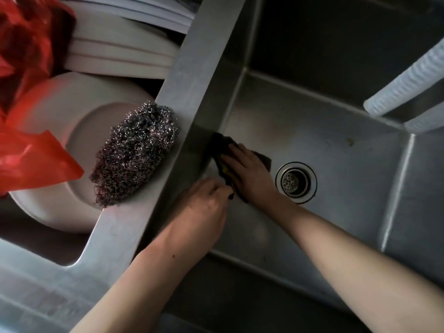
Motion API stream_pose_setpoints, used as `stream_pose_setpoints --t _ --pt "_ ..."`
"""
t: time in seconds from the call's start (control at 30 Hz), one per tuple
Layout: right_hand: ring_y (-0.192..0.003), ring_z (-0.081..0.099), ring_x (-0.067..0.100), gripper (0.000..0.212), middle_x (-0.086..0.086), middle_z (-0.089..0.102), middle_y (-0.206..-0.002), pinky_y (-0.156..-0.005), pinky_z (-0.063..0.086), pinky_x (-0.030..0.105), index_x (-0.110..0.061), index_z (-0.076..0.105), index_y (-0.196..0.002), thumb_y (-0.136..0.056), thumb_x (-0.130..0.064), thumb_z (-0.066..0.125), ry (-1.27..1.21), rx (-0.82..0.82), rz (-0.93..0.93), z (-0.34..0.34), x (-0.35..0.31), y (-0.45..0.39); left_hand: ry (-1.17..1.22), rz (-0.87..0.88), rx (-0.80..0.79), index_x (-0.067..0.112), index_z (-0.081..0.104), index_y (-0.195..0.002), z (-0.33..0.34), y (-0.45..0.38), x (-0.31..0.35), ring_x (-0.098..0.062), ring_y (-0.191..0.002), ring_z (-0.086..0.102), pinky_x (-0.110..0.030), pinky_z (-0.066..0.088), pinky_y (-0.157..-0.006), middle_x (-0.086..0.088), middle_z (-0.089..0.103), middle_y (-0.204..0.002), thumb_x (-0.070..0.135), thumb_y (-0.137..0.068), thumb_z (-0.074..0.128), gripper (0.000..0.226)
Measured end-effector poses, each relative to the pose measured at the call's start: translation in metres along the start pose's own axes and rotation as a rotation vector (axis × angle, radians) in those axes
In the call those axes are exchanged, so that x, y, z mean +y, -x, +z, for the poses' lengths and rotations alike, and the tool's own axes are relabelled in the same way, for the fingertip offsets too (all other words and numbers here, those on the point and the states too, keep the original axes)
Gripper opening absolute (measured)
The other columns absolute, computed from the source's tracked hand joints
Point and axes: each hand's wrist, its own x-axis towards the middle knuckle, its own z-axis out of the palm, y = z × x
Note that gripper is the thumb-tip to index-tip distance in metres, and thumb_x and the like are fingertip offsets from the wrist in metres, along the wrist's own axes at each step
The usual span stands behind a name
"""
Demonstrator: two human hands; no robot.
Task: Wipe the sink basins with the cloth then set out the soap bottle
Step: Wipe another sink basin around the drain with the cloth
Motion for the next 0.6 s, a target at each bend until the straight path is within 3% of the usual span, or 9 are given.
stream_pose_setpoints --t 0.1,0.23,0.3,0.47,0.6 --pt "-0.135 0.053 0.047 0.046 0.021 0.056 -0.148 -0.113 0.045 0.053 -0.009 0.063 -0.14 -0.095 -0.012 0.071 0.072 0.023 0.046 -0.017 0.031 0.01 -0.017 -0.021 -0.016 0.018 0.067 -0.099 0.006 0.004 -0.007 -0.028 -0.092 0.06 -0.043 0.055 -0.074 -0.003 0.062 -0.099 0.02 -0.088 0.049 0.022" --pt "-0.132 0.05 0.043 0.054 0.022 0.054 -0.147 -0.115 0.039 0.05 -0.007 0.049 -0.151 -0.101 -0.02 0.064 0.058 0.07 0.374 -0.052 0.08 -0.01 -0.018 -0.023 -0.093 0.022 0.064 -0.099 0.01 0.006 -0.007 -0.025 -0.094 0.058 -0.042 0.054 -0.077 0.002 0.06 -0.098 0.024 -0.087 0.045 0.022" --pt "-0.134 0.047 0.042 0.059 0.022 0.054 -0.146 -0.115 0.039 0.05 -0.005 0.042 -0.154 -0.102 -0.024 0.061 0.045 0.069 0.45 -0.06 0.093 -0.038 -0.012 -0.012 -0.115 0.024 0.062 -0.099 0.011 0.006 -0.006 -0.023 -0.094 0.057 -0.041 0.053 -0.078 0.004 0.058 -0.098 0.025 -0.087 0.044 0.022" --pt "-0.136 0.047 0.042 0.055 0.021 0.051 -0.152 -0.116 0.032 0.042 -0.004 0.046 -0.152 -0.101 -0.024 0.059 0.049 0.078 0.446 -0.051 0.094 -0.122 -0.032 -0.027 -0.129 0.025 0.062 -0.097 0.013 0.004 -0.007 -0.021 -0.092 0.057 -0.04 0.053 -0.076 0.006 0.059 -0.094 0.023 -0.086 0.049 0.017" --pt "-0.13 0.054 0.043 0.048 0.021 0.06 -0.143 -0.113 0.038 0.044 -0.001 0.058 -0.141 -0.098 -0.022 0.061 0.063 0.121 0.422 -0.04 0.092 -0.146 -0.07 -0.054 -0.164 0.026 0.061 -0.099 0.014 0.002 -0.007 -0.022 -0.095 0.057 -0.041 0.053 -0.077 0.006 0.059 -0.096 0.025 -0.086 0.048 0.019"
